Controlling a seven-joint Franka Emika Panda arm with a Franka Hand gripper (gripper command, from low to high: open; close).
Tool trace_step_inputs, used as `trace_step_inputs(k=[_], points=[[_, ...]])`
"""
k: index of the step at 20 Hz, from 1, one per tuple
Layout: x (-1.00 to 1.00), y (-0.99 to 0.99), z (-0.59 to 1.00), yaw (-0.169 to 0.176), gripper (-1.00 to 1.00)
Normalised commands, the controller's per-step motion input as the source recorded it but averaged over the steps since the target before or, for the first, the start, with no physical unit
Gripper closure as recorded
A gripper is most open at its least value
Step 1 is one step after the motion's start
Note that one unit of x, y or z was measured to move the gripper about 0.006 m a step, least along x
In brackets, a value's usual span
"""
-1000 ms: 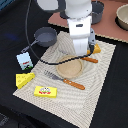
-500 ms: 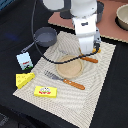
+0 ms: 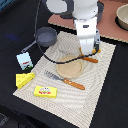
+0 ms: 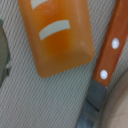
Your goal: Interact with the objects in diverse but meaningful ways.
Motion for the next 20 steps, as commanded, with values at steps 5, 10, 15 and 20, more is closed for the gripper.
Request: trace_step_inputs(k=[5,10,15,20], points=[[0.48,0.44,0.05,0.0,-1.0],[0.61,0.42,0.14,0.0,-1.0],[0.71,0.36,0.19,0.0,-1.0],[0.71,0.3,0.22,0.0,-1.0]])
